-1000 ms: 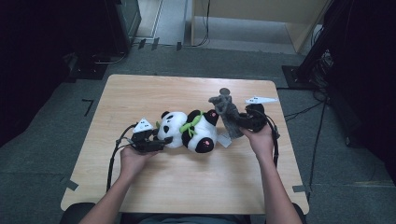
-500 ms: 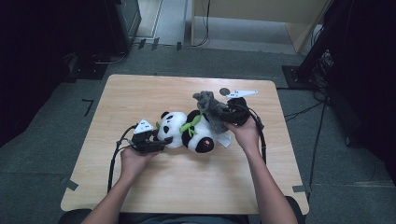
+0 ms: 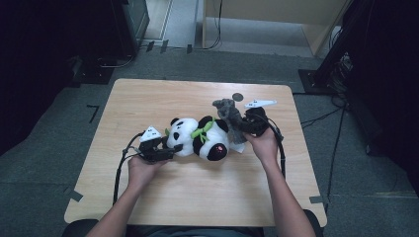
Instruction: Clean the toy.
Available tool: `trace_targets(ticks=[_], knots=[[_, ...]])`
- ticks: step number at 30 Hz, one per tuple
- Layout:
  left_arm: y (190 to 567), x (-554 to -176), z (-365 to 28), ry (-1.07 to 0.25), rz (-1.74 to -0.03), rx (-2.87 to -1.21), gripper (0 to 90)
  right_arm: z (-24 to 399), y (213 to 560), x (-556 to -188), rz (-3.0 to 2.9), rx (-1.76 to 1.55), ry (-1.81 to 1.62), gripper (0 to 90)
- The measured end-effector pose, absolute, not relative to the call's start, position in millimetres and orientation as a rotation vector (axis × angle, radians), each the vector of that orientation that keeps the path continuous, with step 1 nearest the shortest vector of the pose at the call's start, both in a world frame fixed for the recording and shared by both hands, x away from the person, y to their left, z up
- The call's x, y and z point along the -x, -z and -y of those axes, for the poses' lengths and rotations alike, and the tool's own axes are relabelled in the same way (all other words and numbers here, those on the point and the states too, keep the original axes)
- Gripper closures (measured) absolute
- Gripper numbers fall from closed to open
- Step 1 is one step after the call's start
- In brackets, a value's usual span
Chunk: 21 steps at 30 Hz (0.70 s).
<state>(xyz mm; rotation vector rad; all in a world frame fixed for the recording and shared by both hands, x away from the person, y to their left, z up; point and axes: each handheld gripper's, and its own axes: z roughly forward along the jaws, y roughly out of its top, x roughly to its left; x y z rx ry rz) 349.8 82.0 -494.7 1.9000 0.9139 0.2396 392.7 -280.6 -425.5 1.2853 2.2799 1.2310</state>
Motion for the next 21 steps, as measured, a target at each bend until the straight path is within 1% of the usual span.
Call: trace_targets(ticks=[8,18,21], knots=[[493,-352,-82,-0.228,-0.924,-1.907,38.5,291,436,-396,-2.261,-1.347,-1.279,79.9],[492,-352,-81,-0.229,-0.93,-1.919,38.6,288,452,-398,-2.247,-1.377,-1.238,80.4],[492,-352,-82,-0.23,-0.928,-1.921,38.6,279,460,-398,-2.315,-1.363,-1.173,80.6]])
